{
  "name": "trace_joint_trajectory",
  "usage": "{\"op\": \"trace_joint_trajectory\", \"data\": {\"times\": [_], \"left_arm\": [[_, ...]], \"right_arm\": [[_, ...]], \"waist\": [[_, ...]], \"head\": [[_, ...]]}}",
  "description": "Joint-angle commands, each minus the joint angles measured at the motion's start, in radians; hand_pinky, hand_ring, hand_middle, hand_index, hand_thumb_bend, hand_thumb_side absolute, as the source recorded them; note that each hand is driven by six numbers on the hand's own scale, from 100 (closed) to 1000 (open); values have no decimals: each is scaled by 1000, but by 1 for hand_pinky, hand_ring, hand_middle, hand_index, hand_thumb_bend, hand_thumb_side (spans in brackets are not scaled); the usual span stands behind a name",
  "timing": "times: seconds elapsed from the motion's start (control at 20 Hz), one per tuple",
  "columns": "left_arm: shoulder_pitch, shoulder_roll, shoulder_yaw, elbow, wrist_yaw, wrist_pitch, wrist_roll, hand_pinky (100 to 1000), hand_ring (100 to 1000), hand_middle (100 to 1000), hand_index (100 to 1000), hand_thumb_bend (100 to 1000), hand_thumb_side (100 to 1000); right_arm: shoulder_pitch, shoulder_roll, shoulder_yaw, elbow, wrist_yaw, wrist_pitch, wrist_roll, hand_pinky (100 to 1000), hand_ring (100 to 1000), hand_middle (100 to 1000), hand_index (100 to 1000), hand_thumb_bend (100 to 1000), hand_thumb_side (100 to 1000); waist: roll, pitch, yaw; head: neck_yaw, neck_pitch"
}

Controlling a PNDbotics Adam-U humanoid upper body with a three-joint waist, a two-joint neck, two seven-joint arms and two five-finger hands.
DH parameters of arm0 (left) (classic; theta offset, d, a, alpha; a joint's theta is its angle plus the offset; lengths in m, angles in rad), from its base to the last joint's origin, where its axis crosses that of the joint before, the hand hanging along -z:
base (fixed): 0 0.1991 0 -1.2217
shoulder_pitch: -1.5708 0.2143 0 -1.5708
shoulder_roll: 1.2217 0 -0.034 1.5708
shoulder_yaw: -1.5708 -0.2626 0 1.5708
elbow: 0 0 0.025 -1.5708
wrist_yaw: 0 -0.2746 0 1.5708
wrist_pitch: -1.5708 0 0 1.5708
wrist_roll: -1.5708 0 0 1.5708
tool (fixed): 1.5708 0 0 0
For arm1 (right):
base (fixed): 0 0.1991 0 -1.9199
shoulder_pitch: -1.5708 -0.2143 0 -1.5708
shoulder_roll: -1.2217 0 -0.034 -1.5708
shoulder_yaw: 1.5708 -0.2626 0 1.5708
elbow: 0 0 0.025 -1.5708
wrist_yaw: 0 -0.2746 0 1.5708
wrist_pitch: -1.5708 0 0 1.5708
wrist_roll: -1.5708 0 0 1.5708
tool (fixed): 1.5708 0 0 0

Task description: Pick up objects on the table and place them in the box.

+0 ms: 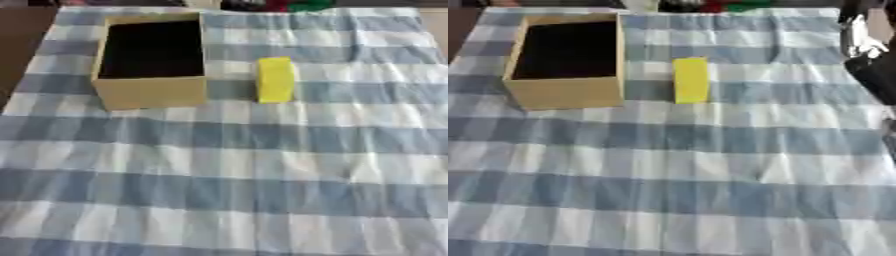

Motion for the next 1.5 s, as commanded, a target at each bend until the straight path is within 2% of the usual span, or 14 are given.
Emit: {"op": "trace_joint_trajectory", "data": {"times": [0.05,0.3,0.45,0.6,0.8,1.05,1.4,1.5], "left_arm": [[-5,15,14,-14,1,-1,3,954,694,559,799,135,329],[-6,15,13,-14,1,-1,2,953,695,560,798,135,328],[-5,20,10,-14,1,0,-1,953,696,560,798,136,327],[-7,22,6,-14,1,-1,-6,953,696,560,798,134,327],[-7,25,-1,-14,3,-1,-15,953,697,560,798,134,326],[-9,28,-8,-14,5,-2,-24,952,698,561,798,131,325],[-12,30,-14,-14,7,-3,-32,952,698,560,796,123,322],[-13,30,-16,-14,8,-3,-34,952,698,560,796,122,321]], "right_arm": [[-7,-18,-12,-16,2,-3,2,878,829,796,874,100,509],[-10,-39,-8,-16,8,5,5,879,836,802,874,100,497],[-36,-124,15,-16,49,37,26,881,851,816,875,100,407],[-73,-223,56,-16,95,104,78,882,860,821,874,100,364],[-135,-341,120,-16,150,192,241,888,872,828,879,100,364],[-230,-460,200,-16,149,244,462,896,890,848,892,100,363],[-300,-531,270,-16,121,265,665,914,912,868,918,100,330],[-317,-540,290,-16,114,263,730,922,922,877,926,100,354]], "waist": [[-2,-17,1],[-3,-20,2],[-5,-27,-1],[-10,-34,2],[-13,-41,8],[-17,-49,23],[-21,-53,32],[-23,-53,32]], "head": [[-5,-4],[-9,-4],[-8,0],[-10,1],[-15,3],[-25,7],[-31,6],[-31,4]]}}
